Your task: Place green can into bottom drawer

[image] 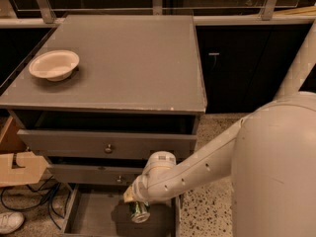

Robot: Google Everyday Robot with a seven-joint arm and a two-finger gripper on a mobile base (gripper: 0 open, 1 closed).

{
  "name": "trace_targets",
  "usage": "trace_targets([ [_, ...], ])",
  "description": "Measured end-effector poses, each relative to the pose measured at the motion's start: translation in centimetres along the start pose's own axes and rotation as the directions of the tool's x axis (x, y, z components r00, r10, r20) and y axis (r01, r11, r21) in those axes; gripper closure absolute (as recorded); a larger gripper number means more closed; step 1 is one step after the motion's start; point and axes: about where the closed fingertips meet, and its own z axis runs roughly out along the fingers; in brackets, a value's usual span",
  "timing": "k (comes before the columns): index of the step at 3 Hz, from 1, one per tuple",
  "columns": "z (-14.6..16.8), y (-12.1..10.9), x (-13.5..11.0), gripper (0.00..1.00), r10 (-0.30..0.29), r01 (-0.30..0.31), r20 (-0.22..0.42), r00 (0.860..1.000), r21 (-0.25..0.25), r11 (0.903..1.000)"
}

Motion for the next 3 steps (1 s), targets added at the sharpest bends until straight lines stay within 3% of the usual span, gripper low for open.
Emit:
trace_targets([
  [1,-0.1,0.3,-0.3,1.0,-0.057,0.058,0.025,0.998,-0.002,0.9983],
  [3,3.0,-0.2,0.7,1.0,-0.07,0.069,-0.004,0.998,-0.07,0.9951],
])
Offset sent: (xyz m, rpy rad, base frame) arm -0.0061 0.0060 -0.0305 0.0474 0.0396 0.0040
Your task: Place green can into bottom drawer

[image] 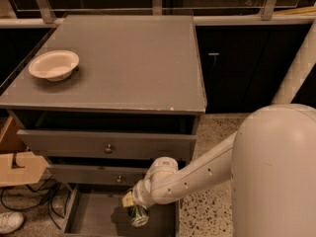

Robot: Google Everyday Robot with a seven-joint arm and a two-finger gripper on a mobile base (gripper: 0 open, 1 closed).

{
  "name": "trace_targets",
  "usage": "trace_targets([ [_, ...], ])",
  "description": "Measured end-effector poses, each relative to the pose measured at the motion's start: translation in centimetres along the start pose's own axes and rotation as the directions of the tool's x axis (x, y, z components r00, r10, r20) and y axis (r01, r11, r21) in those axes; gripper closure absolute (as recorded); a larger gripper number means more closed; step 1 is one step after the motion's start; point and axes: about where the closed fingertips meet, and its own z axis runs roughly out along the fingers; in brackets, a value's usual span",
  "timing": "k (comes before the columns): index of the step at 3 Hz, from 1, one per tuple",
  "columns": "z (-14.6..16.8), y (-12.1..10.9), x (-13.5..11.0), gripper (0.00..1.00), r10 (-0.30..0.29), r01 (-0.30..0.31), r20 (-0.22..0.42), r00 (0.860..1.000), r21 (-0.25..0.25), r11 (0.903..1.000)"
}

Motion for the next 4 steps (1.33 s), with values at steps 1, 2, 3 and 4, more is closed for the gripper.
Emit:
trace_targets([
  [1,1.7,-0.2,0.7,1.0,0.019,-0.02,-0.007,1.0,-0.067,0.9975],
  [2,1.9,-0.1,0.9,1.0,0.001,-0.001,-0.008,1.0,-0.075,0.9972],
  [3,4.0,-0.7,0.9,1.0,0.014,-0.015,-0.018,1.0,-0.067,0.9977],
  [4,6.8,-2.5,0.2,1.0,0.028,-0.026,0.026,0.999,-0.062,0.9977],
])
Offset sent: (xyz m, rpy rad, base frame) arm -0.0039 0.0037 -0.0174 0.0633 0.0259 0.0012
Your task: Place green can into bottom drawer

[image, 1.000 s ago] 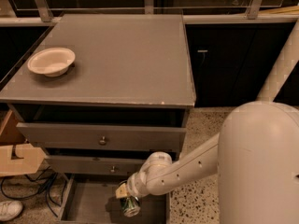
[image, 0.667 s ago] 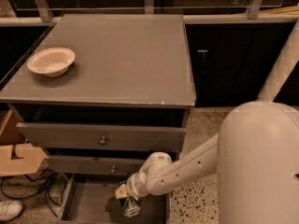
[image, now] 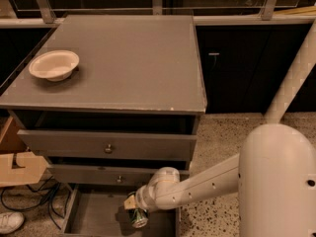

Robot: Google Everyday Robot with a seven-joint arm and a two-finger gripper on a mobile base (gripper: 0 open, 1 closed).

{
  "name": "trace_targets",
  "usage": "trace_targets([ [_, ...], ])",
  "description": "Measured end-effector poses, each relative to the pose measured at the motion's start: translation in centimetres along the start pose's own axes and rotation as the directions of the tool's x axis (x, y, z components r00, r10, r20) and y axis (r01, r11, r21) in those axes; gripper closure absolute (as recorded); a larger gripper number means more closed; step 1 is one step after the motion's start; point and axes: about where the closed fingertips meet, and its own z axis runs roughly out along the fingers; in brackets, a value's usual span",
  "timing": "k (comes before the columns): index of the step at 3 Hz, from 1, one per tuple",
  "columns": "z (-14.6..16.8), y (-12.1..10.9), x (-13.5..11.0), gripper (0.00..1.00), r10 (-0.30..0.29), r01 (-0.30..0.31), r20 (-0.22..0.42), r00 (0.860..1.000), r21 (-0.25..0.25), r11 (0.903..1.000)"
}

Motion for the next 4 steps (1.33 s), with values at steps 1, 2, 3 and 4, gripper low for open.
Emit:
trace_targets([
  [1,0.2,0.0,0.1,1.0,-0.032,0.032,0.0,0.999,0.0,0.9995],
  [2,1.6,-0.2,0.3,1.0,-0.034,0.034,0.002,0.999,-0.007,0.9994],
  [3,3.6,-1.4,0.0,1.0,-0.009,0.01,0.039,0.999,-0.015,0.9998],
  [4,4.2,-1.5,0.2,1.0,-0.034,0.034,0.031,0.999,-0.011,0.9994],
])
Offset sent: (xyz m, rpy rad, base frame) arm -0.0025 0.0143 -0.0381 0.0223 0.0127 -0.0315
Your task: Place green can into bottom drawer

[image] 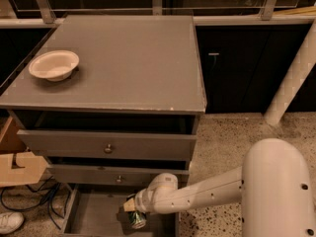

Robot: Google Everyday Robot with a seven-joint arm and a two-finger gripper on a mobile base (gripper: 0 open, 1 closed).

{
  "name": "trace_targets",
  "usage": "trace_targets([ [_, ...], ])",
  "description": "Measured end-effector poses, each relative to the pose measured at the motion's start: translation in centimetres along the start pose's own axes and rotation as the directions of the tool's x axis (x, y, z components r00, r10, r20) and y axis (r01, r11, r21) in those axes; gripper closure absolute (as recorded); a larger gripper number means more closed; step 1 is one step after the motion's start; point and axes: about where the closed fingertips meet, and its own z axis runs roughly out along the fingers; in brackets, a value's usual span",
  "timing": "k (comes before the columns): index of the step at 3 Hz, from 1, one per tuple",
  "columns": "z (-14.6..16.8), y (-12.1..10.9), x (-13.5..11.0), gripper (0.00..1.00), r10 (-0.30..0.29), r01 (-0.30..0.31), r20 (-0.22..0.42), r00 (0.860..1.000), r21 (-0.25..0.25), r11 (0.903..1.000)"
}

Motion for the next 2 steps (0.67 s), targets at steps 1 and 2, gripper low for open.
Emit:
trace_targets([
  [1,3.2,-0.5,2.5,1.0,0.044,-0.044,-0.052,0.998,-0.009,0.999],
  [2,5.5,-1.3,4.2,1.0,0.074,-0.076,-0.072,0.995,-0.021,0.9969],
])
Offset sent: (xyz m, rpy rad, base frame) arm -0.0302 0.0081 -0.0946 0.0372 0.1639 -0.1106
